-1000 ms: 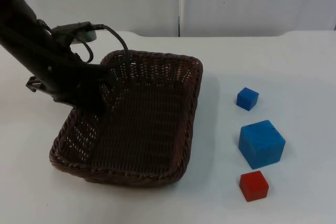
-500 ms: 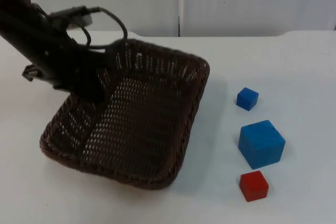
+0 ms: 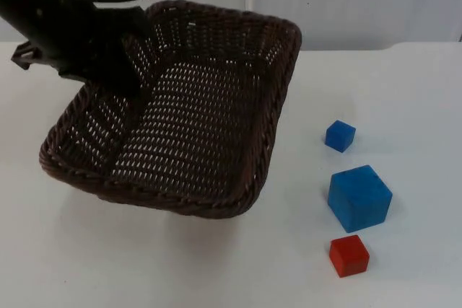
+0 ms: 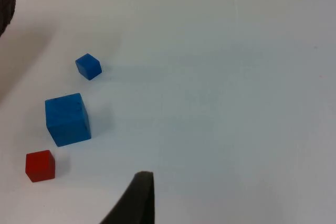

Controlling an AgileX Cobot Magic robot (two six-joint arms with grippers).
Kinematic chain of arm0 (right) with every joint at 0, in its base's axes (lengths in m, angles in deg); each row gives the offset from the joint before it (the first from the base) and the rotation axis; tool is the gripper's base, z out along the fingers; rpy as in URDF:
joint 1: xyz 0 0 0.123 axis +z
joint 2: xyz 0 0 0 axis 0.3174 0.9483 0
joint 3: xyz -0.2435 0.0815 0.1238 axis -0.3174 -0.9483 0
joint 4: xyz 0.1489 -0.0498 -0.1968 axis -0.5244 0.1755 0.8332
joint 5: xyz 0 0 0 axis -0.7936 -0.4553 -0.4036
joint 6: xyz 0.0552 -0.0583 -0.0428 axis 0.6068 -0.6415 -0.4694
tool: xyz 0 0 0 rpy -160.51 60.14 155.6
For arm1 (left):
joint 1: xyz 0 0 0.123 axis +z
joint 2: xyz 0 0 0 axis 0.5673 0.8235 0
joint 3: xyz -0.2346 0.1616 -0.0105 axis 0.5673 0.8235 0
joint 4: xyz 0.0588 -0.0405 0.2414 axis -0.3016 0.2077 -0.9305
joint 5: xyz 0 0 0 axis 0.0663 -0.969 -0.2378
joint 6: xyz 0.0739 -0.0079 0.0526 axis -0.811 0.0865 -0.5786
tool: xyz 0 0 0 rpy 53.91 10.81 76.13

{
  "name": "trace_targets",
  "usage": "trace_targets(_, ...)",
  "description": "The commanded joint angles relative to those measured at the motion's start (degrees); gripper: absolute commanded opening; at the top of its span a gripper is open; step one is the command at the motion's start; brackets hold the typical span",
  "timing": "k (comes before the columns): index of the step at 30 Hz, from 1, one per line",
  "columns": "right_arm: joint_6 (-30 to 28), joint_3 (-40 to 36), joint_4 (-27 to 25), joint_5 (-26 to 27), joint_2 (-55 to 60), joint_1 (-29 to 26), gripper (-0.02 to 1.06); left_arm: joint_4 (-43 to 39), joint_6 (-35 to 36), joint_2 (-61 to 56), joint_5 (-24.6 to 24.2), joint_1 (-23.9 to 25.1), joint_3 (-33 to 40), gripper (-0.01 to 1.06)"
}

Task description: Pick up the basket with the left hand and place the largest block into the basket with the right hand.

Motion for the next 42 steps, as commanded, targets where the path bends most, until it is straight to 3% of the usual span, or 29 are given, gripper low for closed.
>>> trace_targets(1,-0.06,-0.1,-0.16,0.18,-0.17,-0.3,1.05,0.7,1.69,-1.93,-0.86,-0.12,0.14,0.0)
trace_targets(8,-0.06,-0.1,-0.16,0.18,-0.17,-0.3,1.05,2.9,1.94,-4.6,-0.73,-0.12,4.81,0.0)
trace_targets(22,-0.06,-0.1,-0.16,0.18,-0.17,-0.3,1.05,2.96,1.73,-13.73,5.67,-0.12,20.57,0.0)
trace_targets(36,-0.06,-0.1,-0.16,0.18,-0.17,-0.3,1.05,2.83,1.25,-14.42,5.47,-0.12,22.52,0.0)
trace_targets(42,-0.06,-0.1,-0.16,0.18,-0.17,-0.3,1.05,3.22,-2.05,-14.42,5.72,-0.12,22.52,0.0)
